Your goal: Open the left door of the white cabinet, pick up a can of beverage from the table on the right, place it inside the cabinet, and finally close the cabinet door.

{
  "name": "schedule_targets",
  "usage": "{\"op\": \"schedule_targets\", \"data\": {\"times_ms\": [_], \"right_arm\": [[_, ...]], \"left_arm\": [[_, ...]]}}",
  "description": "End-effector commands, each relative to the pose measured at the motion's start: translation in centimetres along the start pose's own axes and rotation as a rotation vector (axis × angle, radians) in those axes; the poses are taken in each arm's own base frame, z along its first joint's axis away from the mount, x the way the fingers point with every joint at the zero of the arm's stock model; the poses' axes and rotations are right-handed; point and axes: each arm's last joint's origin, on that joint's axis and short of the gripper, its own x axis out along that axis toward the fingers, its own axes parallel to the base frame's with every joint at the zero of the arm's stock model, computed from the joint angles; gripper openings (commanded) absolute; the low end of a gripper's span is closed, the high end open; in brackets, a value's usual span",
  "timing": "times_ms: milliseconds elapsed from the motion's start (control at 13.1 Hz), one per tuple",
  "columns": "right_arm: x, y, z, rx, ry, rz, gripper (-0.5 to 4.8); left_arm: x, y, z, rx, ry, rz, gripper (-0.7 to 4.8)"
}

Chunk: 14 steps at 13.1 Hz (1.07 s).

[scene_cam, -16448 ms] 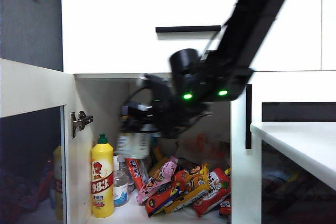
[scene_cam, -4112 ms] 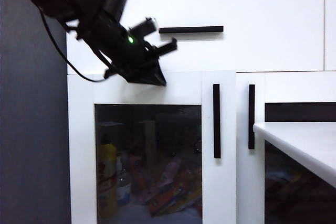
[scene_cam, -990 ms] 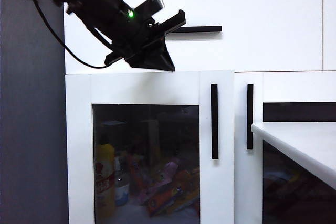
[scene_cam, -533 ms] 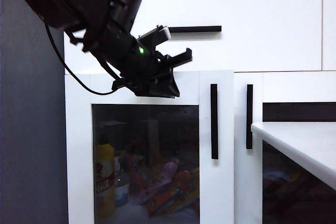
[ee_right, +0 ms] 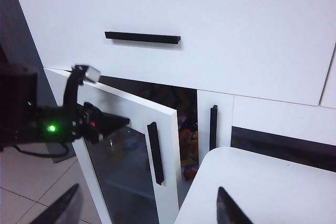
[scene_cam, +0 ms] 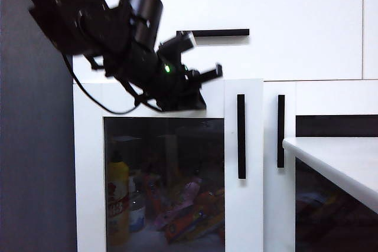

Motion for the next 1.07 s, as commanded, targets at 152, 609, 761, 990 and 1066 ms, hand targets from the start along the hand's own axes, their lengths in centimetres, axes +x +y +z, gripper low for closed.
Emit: {"op": "schedule_targets", "data": {"times_ms": [152, 609, 761, 990, 1066], "right_arm": [[-0.1, -0.1, 0.1, 0.002, -0.005, -0.008, 3.23], [0.2, 0.1, 0.0, -0.006, 0.018, -0.006, 1.81], [1.4, 0.8, 0.0, -0.022, 0.046, -0.009, 0.84], [4.9, 2.9, 0.4, -0.046, 0.059, 0.036, -0.06], [5.4, 3.2, 0.4, -0.058, 0.062, 0.03, -0.06]], "left_arm": [[0.9, 0.7, 0.4, 0.016, -0.157, 0.051, -0.06], [3.1, 1.3, 1.8, 0.04, -0.187, 0.063, -0.06], [3.1, 1.9, 2.0, 0.05, -0.195, 0.074, -0.06], [2.0, 0.8, 2.4, 0.051, -0.063, 0.033, -0.06], [1.6, 0.7, 2.6, 0.049, -0.018, 0.043, -0.06]]}}
